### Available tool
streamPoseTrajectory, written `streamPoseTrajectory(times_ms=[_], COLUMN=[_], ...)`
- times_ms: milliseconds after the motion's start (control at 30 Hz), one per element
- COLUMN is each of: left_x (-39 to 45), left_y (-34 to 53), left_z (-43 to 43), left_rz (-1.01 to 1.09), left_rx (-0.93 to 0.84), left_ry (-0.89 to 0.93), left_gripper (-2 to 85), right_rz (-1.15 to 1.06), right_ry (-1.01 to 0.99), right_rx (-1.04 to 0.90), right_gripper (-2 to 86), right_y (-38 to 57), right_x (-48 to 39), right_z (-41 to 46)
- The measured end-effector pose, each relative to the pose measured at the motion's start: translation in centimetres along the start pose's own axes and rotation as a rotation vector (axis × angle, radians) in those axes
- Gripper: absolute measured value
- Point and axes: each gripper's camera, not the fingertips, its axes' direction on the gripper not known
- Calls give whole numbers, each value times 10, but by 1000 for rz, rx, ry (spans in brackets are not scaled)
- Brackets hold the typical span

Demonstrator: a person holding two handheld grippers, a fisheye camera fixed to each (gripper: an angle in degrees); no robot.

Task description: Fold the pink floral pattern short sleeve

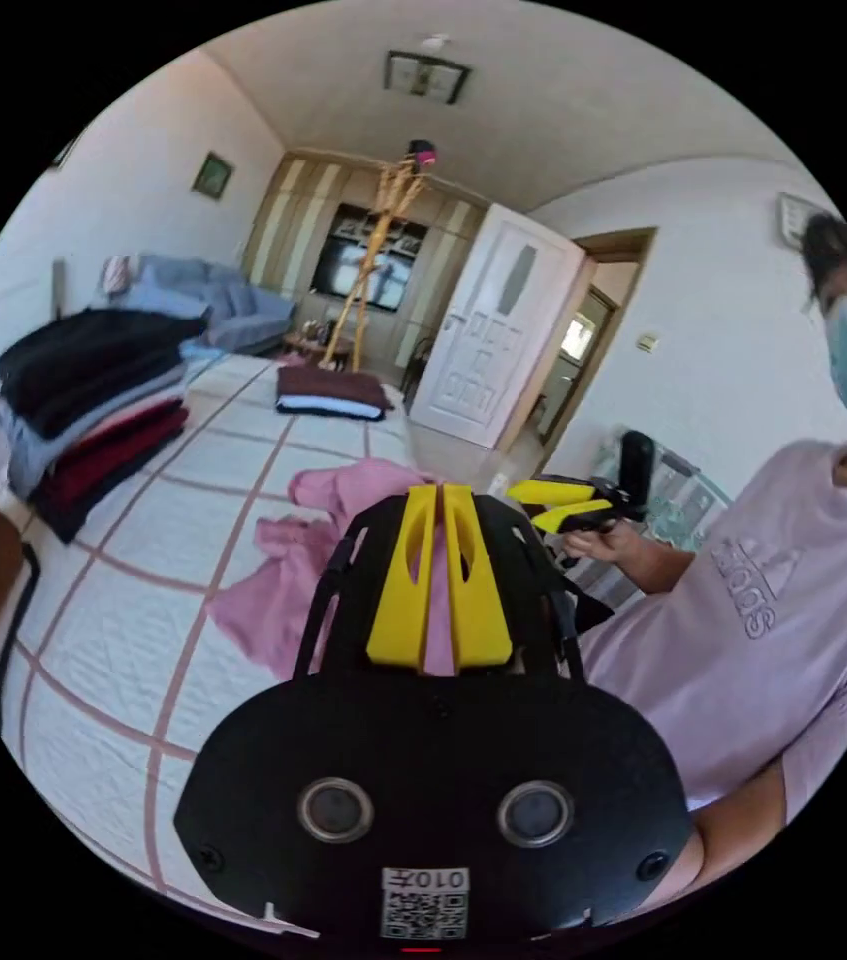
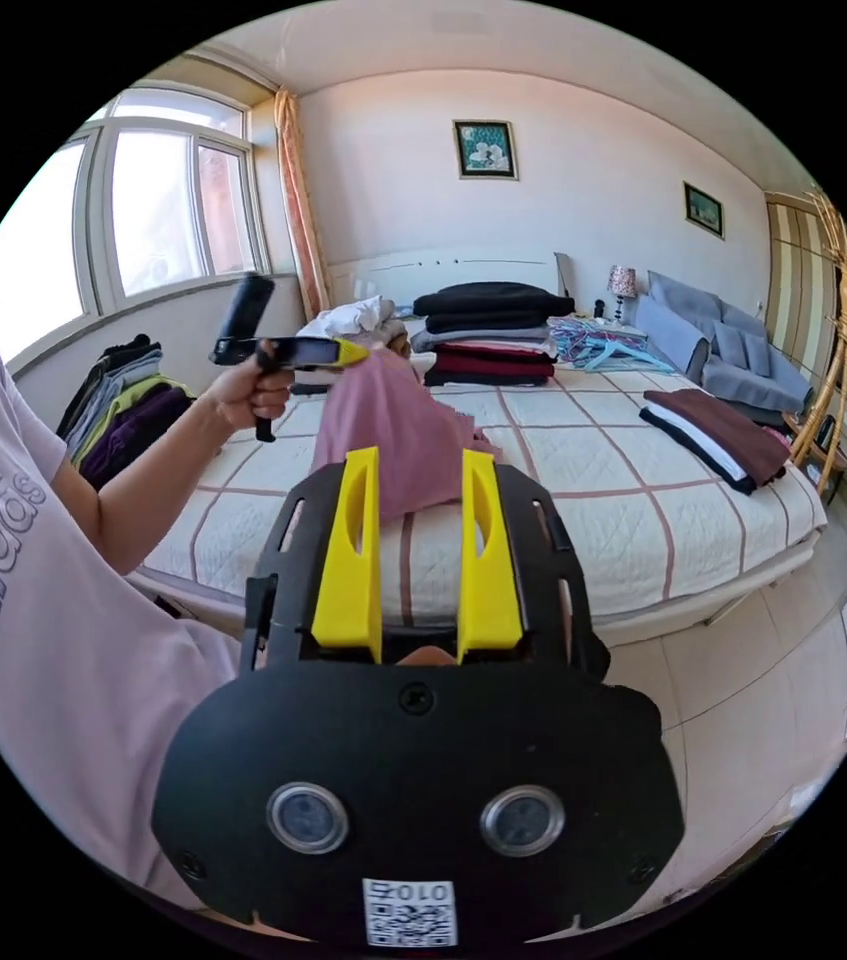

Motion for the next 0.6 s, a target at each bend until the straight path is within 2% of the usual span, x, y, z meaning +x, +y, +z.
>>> streamPoseTrajectory(times_ms=[100,167,233,333,467,600], left_x=[64,88,100,93,108,137], left_y=[2,19,44,90,131,142], left_z=[-1,12,16,12,24,83], left_rz=[164,182,156,42,53,184], left_rx=[-53,-117,-123,-122,-249,-414], left_ry=[82,112,33,16,-56,35], left_gripper=[-1,-2,-2,-2,-2,-2], right_rz=[-83,-176,-246,-183,-86,69], right_ry=[-36,-68,-129,-300,-186,-182], right_rx=[57,58,-68,-157,-131,-158], right_gripper=[143,143,141,137,127,126], right_y=[-26,-39,-45,-37,-28,-47], right_x=[-8,-20,-23,3,35,60], right_z=[2,8,27,32,14,17])
